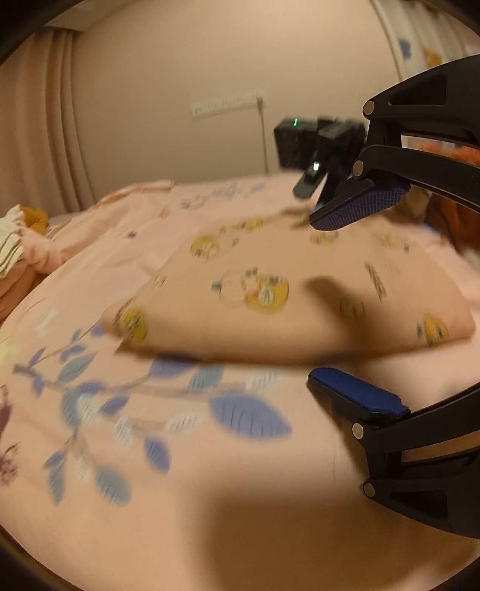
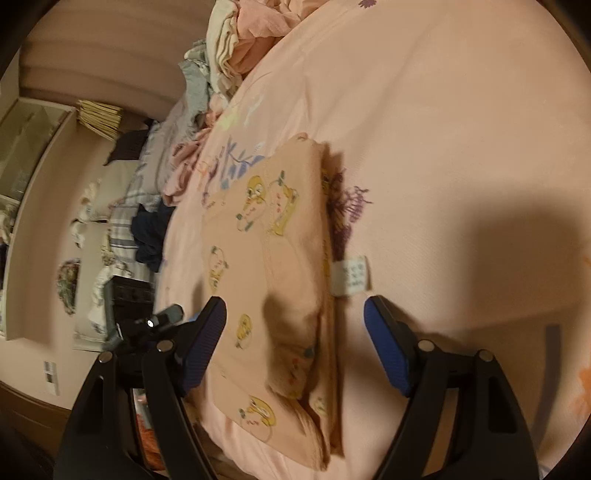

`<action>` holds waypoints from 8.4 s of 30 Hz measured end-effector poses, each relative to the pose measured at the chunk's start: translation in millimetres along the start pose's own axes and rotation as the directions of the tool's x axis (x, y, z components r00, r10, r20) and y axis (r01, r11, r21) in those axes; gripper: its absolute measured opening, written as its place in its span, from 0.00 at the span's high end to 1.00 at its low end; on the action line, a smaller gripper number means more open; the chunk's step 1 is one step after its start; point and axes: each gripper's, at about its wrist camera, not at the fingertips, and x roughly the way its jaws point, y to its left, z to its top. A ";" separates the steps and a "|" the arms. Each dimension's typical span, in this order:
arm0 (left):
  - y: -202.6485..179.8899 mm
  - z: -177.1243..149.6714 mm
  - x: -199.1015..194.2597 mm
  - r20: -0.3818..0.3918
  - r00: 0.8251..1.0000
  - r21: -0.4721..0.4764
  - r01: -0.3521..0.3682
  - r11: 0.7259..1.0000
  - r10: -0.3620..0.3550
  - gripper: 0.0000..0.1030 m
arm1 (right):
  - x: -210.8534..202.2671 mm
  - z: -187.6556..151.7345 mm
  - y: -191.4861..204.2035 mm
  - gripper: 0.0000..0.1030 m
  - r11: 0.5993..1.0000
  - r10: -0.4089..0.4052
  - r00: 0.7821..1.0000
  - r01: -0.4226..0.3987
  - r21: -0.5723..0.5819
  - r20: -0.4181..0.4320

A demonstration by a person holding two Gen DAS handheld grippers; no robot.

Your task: Fold small clothes

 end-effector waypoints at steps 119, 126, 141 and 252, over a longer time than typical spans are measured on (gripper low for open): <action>1.2 31.5 -172.4 0.431 0.712 0.037 -0.628 0.777 0.554 0.70 | 123.1 30.5 163.1 0.82 0.855 -0.273 0.956 0.291 -0.429 0.106; -14.6 28.8 -133.9 0.423 0.725 0.135 -0.644 0.753 0.544 0.72 | 132.3 33.3 197.7 0.91 0.848 -0.210 0.972 0.235 -0.475 0.106; -11.4 -7.9 -119.9 0.421 0.706 0.108 -0.662 0.741 0.569 0.72 | 131.2 3.0 174.2 0.94 0.855 -0.222 0.970 0.244 -0.458 0.103; -232.5 -187.6 -226.2 0.755 0.462 0.040 -0.741 0.670 0.466 0.02 | -96.6 -178.7 331.7 0.00 0.674 -0.363 0.661 0.673 -0.305 0.656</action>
